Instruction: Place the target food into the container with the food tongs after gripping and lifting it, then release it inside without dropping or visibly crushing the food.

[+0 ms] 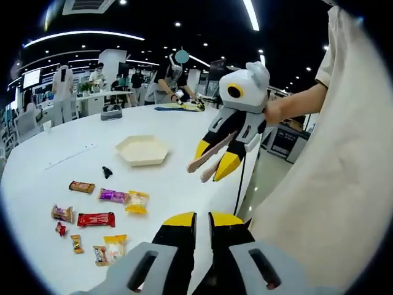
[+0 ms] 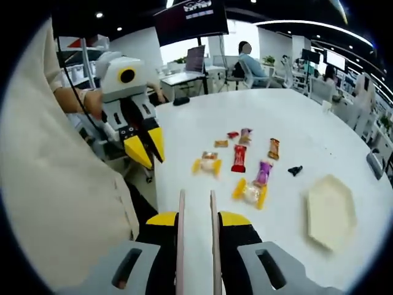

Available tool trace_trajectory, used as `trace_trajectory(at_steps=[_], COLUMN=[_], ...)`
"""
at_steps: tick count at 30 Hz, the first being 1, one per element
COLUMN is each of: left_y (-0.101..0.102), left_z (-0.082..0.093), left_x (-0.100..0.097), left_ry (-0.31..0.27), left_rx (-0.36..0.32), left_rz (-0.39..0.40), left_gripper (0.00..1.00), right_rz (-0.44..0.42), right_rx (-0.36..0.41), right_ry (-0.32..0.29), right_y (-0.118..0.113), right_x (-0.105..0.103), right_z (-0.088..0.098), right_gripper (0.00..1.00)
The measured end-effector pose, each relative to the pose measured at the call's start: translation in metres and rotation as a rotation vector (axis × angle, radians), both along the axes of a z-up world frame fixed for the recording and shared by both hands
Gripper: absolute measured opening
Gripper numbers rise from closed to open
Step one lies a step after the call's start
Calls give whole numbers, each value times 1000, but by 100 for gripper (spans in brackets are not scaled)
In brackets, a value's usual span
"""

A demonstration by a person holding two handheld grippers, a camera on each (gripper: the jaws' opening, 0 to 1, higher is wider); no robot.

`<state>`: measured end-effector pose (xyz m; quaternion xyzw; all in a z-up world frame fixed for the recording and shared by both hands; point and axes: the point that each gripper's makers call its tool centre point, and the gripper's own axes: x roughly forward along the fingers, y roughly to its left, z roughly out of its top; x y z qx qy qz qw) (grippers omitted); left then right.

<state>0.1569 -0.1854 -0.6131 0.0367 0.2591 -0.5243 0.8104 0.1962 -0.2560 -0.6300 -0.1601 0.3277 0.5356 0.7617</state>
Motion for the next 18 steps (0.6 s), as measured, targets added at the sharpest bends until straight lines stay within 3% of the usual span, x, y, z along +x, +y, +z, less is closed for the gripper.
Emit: trace_trajectory(at_steps=[7, 14, 18], left_y=[19, 34, 41], left_z=[0, 1, 0], left_x=[-3, -3, -3], left_ry=[6, 3, 1], left_rx=[-5, -16, -24], left_rz=[14, 9, 10], left_gripper=[6, 5, 5], right_rz=[-76, -185, -228], right_rx=[-54, -22, -53], right_ry=[11, 53, 55], right_y=[3, 7, 7], right_x=[10, 20, 28], right_z=[-13, -16, -20], right_gripper=[24, 25, 25])
